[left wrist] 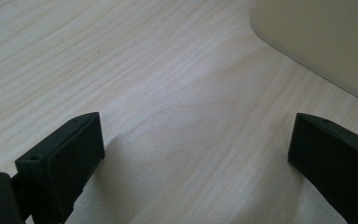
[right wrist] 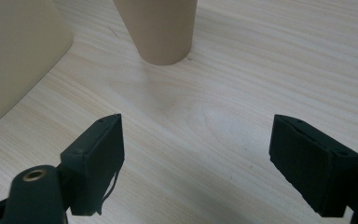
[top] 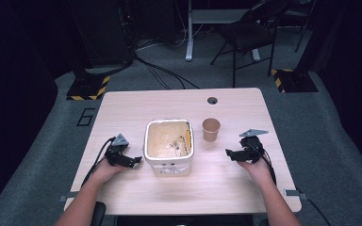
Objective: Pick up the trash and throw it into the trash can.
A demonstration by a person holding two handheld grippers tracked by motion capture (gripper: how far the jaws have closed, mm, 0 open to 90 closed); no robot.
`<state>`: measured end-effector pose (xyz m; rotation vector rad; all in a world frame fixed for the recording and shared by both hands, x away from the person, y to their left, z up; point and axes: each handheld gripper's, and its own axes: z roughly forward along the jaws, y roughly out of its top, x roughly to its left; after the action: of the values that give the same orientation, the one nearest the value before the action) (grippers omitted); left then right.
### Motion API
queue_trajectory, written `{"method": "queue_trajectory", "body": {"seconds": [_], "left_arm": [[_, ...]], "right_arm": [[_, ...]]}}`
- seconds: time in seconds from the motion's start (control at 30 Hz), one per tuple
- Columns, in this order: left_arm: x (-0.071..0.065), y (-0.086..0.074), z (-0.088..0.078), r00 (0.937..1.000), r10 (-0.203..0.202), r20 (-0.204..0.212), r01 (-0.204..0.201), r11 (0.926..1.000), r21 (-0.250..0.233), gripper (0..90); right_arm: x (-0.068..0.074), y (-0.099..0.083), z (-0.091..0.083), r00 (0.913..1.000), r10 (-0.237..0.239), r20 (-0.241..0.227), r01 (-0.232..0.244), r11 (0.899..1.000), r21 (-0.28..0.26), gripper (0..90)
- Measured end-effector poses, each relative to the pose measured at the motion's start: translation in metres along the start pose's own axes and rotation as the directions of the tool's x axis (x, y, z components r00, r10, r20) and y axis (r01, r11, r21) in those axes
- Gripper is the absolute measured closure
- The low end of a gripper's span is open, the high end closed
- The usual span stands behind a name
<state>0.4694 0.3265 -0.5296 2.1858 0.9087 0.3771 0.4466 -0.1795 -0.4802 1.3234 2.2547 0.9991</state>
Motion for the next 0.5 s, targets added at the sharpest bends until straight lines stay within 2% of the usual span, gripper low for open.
{"method": "queue_trajectory", "body": {"seconds": [0.3, 0.5], "left_arm": [[0.000, 0.000, 0.000, 1.0000, 0.001, -0.001, -0.001, 1.0000, -0.001, 3.4], [0.000, 0.000, 0.000, 1.0000, 0.001, -0.001, -0.001, 1.0000, -0.002, 3.4]], "right_arm": [[0.005, 0.020, 0.000, 0.9990, -0.044, 0.009, 0.044, 0.999, -0.002, 16.0], [0.006, 0.032, 0.002, 0.9991, -0.042, -0.008, 0.042, 0.999, -0.001, 15.1]]}}
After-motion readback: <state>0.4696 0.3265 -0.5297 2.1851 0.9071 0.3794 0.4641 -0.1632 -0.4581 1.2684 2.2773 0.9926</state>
